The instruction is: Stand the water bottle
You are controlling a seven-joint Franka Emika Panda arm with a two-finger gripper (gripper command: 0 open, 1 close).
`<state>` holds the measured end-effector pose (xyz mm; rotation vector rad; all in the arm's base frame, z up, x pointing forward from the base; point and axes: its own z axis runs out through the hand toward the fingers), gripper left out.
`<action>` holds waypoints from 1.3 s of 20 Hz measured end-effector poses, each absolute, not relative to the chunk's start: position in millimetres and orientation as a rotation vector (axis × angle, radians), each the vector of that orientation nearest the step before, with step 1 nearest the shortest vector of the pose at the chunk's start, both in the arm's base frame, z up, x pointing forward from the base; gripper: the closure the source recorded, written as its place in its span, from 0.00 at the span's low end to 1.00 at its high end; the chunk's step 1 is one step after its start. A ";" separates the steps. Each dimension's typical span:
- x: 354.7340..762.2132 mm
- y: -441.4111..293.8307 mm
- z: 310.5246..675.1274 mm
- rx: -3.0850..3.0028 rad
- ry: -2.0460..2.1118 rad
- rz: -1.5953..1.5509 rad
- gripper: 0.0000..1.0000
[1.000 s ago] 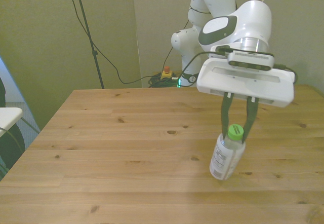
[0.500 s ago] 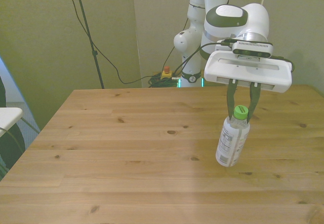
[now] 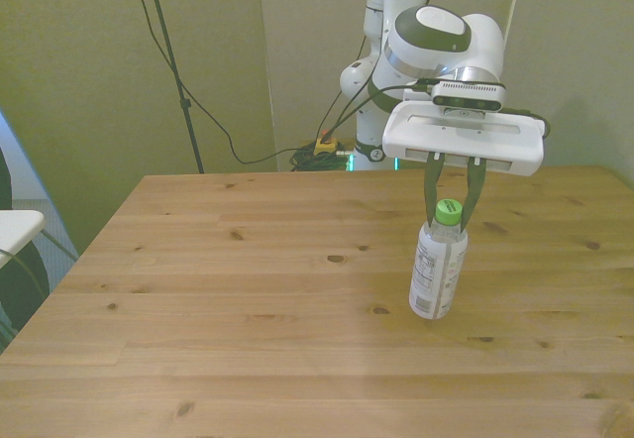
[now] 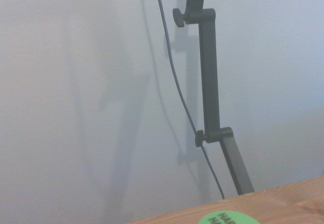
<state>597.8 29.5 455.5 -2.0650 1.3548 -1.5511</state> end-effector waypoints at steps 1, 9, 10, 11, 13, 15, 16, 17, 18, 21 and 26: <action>598.8 28.8 455.2 -2.064 1.358 -1.553 1.00; 614.6 22.8 431.2 -2.092 1.396 -1.542 1.00; 617.2 21.5 431.2 -2.091 1.397 -1.545 0.00; 618.6 20.8 430.6 -2.090 1.397 -1.543 0.00; 619.8 19.1 430.7 -2.087 1.400 -1.541 0.00; 619.9 18.1 430.6 -2.087 1.402 -1.541 0.00; 619.9 18.0 430.6 -2.087 1.402 -1.541 0.00; 619.9 18.0 430.6 -2.088 1.402 -1.541 0.00; 619.9 18.1 430.6 -2.088 1.401 -1.542 0.00; 619.7 18.0 430.2 -2.091 1.401 -1.541 0.00; 616.7 17.7 422.7 -2.103 1.413 -1.524 0.00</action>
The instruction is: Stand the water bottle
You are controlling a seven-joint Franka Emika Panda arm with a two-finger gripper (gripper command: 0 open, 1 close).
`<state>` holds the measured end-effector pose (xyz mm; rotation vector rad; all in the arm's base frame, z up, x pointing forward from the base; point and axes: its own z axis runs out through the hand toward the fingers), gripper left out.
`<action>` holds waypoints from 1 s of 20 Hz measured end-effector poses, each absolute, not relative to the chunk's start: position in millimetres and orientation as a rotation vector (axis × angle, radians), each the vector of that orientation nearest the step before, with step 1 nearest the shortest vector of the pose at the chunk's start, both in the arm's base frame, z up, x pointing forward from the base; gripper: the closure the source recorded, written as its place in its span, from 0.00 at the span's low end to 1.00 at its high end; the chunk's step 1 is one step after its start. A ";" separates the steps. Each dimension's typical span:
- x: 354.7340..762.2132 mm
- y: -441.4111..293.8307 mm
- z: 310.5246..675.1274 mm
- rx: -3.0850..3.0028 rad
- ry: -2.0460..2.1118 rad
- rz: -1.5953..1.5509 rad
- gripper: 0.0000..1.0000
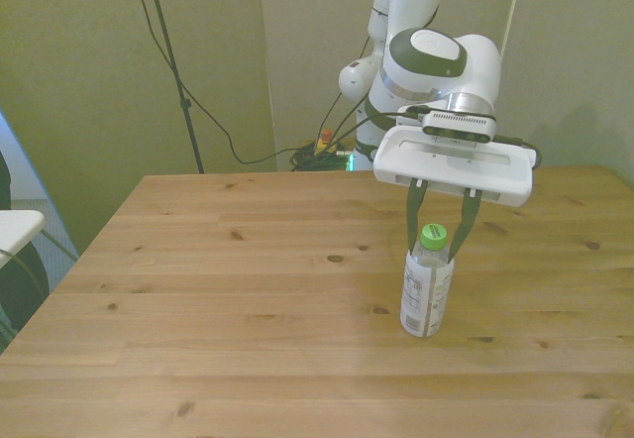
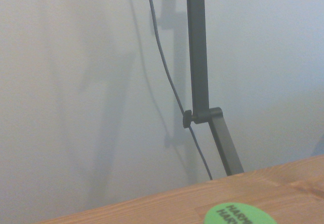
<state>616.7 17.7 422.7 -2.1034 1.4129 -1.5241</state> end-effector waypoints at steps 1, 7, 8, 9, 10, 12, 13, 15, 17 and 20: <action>616.2 17.9 421.4 -2.105 1.415 -1.520 0.00; 613.5 20.1 429.6 -2.086 1.437 -1.488 0.00; 610.9 21.2 432.6 -2.089 1.439 -1.471 0.00; 607.6 22.5 437.4 -2.094 1.438 -1.450 0.00; 603.4 23.7 443.8 -2.099 1.435 -1.427 0.00; 592.7 25.6 462.1 -2.104 1.426 -1.385 0.00; 586.5 26.2 472.9 -2.105 1.428 -1.368 0.00; 572.7 30.4 496.4 -2.114 1.435 -1.338 0.00; 558.7 31.3 517.1 -2.135 1.446 -1.292 0.00; 542.5 27.7 530.7 -2.208 1.466 -1.188 0.00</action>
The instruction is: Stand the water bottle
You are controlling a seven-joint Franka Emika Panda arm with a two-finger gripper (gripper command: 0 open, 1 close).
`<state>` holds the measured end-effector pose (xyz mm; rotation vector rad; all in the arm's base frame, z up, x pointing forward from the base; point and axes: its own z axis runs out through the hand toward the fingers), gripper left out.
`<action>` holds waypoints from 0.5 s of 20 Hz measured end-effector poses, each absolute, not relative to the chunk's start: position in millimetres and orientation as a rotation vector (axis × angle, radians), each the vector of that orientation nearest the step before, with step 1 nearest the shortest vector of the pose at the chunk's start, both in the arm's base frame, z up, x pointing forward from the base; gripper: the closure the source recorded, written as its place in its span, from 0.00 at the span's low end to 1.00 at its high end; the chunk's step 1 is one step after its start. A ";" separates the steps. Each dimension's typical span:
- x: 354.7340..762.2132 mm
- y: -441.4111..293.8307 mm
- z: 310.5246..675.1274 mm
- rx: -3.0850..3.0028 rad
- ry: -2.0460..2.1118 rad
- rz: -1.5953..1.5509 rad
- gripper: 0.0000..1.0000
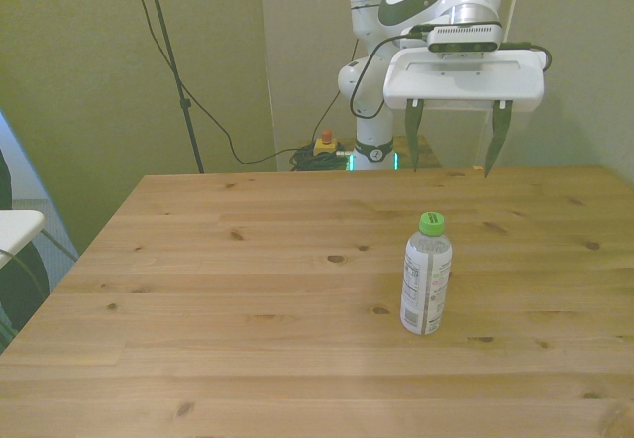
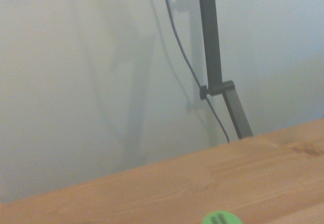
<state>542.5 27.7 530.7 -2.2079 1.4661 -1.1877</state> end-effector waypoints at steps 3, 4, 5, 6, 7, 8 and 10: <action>529.2 26.8 540.5 -2.315 1.472 -1.037 0.00; 524.6 25.1 544.4 -2.356 1.469 -0.976 0.00; 520.1 21.8 548.0 -2.399 1.463 -0.913 0.00; 515.7 16.2 552.8 -2.438 1.455 -0.852 0.00; 512.1 10.5 556.9 -2.472 1.448 -0.802 0.00; 508.6 6.0 561.0 -2.493 1.441 -0.748 0.00; 503.4 -4.3 565.0 -2.546 1.427 -0.671 0.00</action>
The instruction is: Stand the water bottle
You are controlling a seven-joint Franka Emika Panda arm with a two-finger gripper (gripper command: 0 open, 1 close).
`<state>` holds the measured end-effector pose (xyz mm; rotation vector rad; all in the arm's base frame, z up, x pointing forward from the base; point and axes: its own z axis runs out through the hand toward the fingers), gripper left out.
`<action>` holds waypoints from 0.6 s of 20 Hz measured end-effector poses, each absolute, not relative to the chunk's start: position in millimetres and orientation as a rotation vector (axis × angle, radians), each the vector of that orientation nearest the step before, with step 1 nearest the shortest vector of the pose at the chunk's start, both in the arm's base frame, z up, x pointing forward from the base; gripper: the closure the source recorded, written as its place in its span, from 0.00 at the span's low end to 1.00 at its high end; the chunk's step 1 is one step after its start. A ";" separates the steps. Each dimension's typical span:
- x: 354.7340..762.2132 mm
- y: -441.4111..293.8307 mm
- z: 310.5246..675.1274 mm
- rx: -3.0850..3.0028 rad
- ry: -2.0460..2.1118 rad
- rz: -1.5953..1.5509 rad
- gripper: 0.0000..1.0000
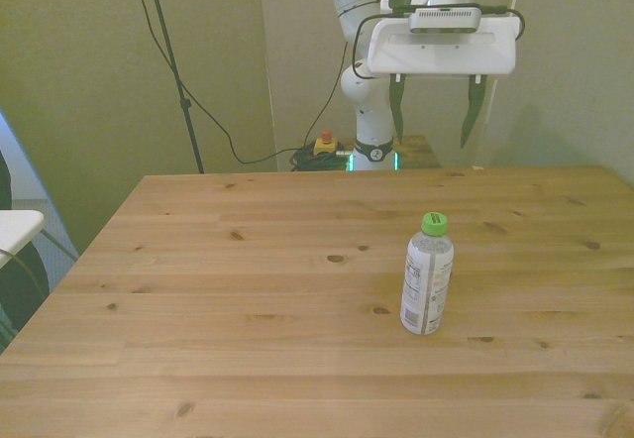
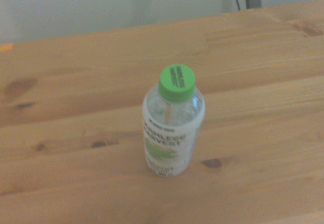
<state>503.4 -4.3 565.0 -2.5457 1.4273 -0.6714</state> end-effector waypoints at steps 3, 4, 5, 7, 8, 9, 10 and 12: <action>498.8 -12.4 560.8 -2.613 1.407 -0.559 0.00; 498.5 -13.2 557.5 -2.640 1.405 -0.525 0.00; 498.5 -15.8 554.3 -2.666 1.402 -0.489 0.00; 499.0 -20.6 550.1 -2.707 1.398 -0.430 0.00; 499.1 -23.2 549.0 -2.726 1.395 -0.402 0.00; 498.9 -25.8 548.7 -2.744 1.391 -0.377 0.00; 498.8 -27.8 548.7 -2.759 1.389 -0.356 0.00; 499.8 -32.3 548.4 -2.776 1.387 -0.325 0.00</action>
